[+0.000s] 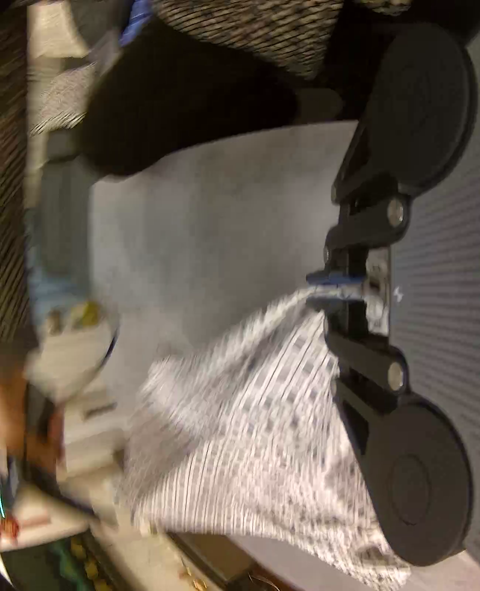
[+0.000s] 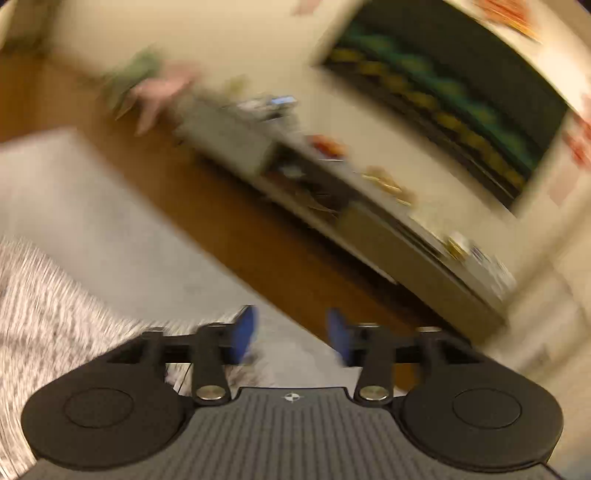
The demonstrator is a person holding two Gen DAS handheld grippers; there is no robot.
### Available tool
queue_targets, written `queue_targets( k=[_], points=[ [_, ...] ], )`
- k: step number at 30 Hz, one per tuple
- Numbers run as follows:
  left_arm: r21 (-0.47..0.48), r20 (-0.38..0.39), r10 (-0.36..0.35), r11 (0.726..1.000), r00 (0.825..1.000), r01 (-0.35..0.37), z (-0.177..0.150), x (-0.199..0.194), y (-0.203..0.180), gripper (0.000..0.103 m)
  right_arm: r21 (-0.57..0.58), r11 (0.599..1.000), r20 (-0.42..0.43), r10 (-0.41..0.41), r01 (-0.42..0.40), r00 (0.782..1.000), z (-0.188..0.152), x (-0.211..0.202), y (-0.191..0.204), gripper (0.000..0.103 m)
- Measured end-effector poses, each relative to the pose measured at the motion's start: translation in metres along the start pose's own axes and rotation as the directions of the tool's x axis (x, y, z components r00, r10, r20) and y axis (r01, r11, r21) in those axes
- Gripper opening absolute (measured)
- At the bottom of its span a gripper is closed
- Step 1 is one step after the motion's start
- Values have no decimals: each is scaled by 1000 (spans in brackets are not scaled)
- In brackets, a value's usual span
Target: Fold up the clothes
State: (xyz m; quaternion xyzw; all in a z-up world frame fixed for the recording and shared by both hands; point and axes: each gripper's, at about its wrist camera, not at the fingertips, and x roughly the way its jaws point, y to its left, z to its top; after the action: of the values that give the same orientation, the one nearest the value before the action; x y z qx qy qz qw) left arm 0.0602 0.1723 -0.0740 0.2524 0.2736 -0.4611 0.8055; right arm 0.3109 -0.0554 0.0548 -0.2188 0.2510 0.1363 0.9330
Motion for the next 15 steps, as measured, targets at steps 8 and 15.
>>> queue_targets(
  k=[8, 15],
  points=[
    [-436, -57, 392, 817, 918, -376, -13, -6, 107, 71, 610, 788, -164, 228, -83, 960, -159, -33, -31, 77],
    [-497, -353, 478, 632, 804, -595, -37, 49, 153, 34, 606, 784, -183, 302, -135, 935, -186, -7, 2, 10]
  ],
)
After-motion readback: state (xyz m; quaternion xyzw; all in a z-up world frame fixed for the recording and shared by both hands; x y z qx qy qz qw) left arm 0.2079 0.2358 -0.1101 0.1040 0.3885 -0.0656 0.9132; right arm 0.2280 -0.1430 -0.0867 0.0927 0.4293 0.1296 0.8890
